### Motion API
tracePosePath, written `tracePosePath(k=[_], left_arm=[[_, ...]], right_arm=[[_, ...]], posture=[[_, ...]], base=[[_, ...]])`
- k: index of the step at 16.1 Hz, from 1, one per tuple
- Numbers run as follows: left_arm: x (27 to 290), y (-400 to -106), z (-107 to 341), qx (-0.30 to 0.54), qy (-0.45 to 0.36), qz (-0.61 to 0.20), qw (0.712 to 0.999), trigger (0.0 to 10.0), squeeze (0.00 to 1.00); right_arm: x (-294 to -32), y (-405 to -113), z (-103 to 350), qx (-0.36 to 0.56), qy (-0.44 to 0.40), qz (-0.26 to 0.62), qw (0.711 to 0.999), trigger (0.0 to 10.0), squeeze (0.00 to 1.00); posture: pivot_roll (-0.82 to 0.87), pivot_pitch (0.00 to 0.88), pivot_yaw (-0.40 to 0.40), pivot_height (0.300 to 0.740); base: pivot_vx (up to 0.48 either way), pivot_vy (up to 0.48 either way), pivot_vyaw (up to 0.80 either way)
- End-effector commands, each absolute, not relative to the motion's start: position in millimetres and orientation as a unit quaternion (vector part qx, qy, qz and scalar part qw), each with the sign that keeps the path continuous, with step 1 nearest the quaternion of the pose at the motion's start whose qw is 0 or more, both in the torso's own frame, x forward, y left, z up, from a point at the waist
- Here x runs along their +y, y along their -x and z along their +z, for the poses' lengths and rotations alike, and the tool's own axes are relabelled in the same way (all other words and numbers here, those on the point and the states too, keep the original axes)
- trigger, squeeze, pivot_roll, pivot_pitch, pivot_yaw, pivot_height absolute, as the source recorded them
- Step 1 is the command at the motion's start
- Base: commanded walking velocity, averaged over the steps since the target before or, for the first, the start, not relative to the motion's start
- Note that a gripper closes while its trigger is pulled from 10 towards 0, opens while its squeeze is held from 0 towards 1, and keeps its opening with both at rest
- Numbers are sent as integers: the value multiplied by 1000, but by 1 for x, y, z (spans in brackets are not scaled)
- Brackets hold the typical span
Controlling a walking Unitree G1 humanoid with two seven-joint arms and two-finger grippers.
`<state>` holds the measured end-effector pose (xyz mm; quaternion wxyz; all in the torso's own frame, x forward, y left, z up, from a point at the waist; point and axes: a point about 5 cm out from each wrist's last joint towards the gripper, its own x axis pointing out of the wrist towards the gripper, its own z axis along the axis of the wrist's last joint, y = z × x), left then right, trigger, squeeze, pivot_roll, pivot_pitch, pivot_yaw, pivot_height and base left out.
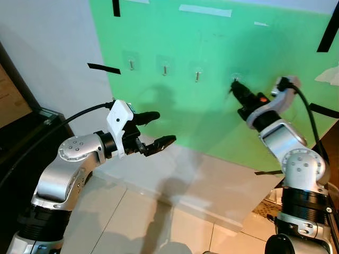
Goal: Hang keys on a hook
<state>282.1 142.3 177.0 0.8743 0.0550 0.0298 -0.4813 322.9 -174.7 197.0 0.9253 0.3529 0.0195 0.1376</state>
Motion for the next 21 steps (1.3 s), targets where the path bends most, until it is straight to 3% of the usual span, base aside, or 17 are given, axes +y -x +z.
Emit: tracePosePath(k=[1,5,10,17,18,21], left_arm=[[142,-281,183,20,-61,-482,874,10000,0],[140,-281,183,20,-61,-486,872,10000,0],[138,-281,182,22,-61,-487,871,10000,0],[141,-281,184,19,-63,-485,872,10000,0],[141,-281,184,19,-63,-484,872,10000,0],[142,-282,185,19,-61,-481,874,10000,0]], right_arm=[[-185,-321,190,31,-373,112,920,10000,0],[-187,-315,186,39,-390,118,912,10000,0],[-171,-314,179,73,-357,141,920,10000,0],[-173,-315,175,79,-335,129,930,10000,0],[-174,-314,173,81,-330,122,932,10000,1000],[-175,-312,167,79,-305,114,942,10000,1000]], posture=[[-109,0,28,740],[-113,0,30,740],[-109,0,25,740],[-112,0,30,740],[-112,0,31,740],[-113,0,35,740]], base=[[0,0,0],[0,0,0],[0,0,0],[0,0,0],[0,0,0],[0,0,0]])
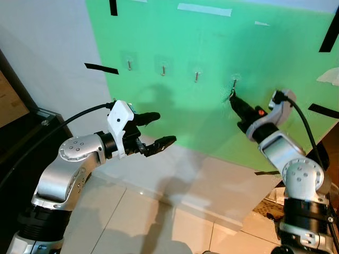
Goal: Hang keys on a hook
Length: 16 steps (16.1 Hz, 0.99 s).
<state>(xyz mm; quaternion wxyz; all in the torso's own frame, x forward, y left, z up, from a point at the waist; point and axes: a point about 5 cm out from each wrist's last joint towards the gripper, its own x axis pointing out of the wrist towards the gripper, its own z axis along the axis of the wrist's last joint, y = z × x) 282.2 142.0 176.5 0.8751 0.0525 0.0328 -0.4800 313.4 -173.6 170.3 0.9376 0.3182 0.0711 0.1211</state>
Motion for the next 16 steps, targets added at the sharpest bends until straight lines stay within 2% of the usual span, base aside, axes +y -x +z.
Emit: tracePosePath(k=[1,2,4,6,7,8,10,11,13,16], left_arm=[[143,-283,186,19,-61,-476,877,10000,0],[145,-284,187,12,-64,-466,882,10000,0],[166,-300,198,-5,-80,-398,914,10000,0],[210,-324,209,-3,-88,-282,955,10000,0],[238,-335,214,8,-108,-219,970,10000,0],[258,-343,199,61,-90,-216,970,10000,0],[264,-344,202,43,-107,-190,975,10000,0],[276,-345,200,55,-93,-167,980,10000,0],[285,-348,198,68,-108,-167,978,10000,0],[292,-348,191,73,-99,-153,981,10000,0]], right_arm=[[-174,-310,166,71,-314,121,939,10000,1000],[-175,-308,165,71,-307,122,941,10000,1000],[-174,-299,160,63,-242,131,959,10000,1000],[-168,-285,150,72,-177,137,972,10000,1000],[-166,-279,144,83,-193,145,967,10000,1000],[-166,-274,139,81,-185,146,968,10000,1000],[-165,-269,131,80,-137,136,978,10000,1000],[-166,-265,121,90,-109,125,982,10000,1000],[-172,-263,109,121,-109,75,984,10000,1000],[-173,-259,104,109,-60,62,990,10000,1000]], posture=[[-114,0,36,740],[-113,0,36,740],[-115,0,39,740],[-131,0,53,740],[-140,0,61,740],[-140,0,61,740],[-137,0,64,740],[-128,0,66,740],[-128,0,67,740],[-120,0,51,740]], base=[[0,0,0],[0,0,0],[0,0,0],[0,0,0],[0,0,0],[0,0,0],[0,0,0],[0,0,750],[0,0,750],[0,0,744]])
